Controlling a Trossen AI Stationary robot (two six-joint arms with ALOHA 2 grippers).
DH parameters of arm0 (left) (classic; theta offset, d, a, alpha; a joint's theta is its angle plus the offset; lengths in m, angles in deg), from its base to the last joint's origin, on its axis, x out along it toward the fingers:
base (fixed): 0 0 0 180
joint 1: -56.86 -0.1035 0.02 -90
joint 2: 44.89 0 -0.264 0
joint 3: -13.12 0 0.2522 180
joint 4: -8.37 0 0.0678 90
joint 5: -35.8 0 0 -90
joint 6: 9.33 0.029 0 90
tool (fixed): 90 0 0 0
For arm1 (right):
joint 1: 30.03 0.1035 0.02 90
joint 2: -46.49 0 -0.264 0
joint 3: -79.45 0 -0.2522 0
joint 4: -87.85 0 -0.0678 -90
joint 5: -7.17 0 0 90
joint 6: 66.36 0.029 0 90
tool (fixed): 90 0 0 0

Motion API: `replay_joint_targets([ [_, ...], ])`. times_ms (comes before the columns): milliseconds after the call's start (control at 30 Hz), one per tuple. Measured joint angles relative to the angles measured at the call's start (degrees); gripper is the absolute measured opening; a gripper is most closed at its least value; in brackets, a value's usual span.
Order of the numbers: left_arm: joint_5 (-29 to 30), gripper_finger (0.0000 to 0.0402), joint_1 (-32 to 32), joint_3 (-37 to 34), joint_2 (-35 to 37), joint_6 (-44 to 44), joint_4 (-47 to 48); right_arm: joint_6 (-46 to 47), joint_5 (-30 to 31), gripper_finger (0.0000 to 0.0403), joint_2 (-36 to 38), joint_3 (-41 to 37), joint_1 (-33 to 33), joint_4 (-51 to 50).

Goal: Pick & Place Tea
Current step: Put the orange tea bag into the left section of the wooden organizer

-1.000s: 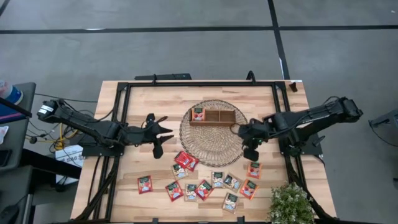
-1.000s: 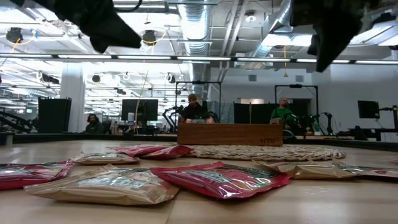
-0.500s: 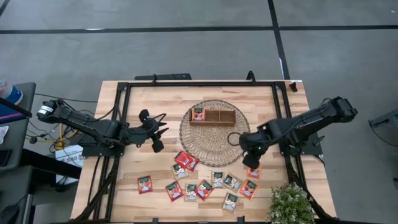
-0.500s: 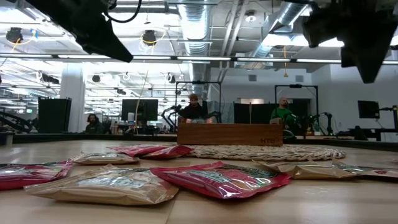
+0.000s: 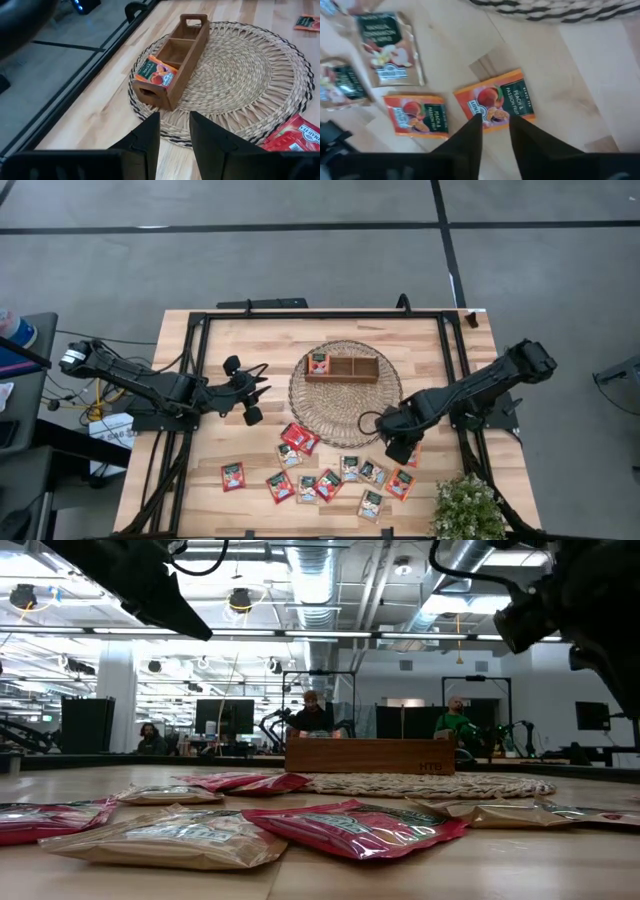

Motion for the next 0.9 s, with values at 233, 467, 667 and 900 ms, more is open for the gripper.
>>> replay_joint_targets([
  [233,-0.41,0.0099,0.0,0.0,-0.01,-0.44,0.56,0.59,1.07,0.0132,-4.33,0.0,2.52,-0.13],
  [467,-1.51,0.0099,0.0,0.0,-0.04,-0.16,1.09,2.54,1.02,0.0145,-6.83,0.0,4.32,-2.46],
  [667,-1.99,0.0099,0.0,0.0,-0.07,-0.19,1.1,2.17,2.21,0.0147,-8.27,-0.04,4.95,-2.2],
  [900,-3.46,0.0099,0.0,0.02,-0.07,-0.2,1.27,0.56,5.79,0.0147,-10.13,-0.07,4.82,0.44],
])
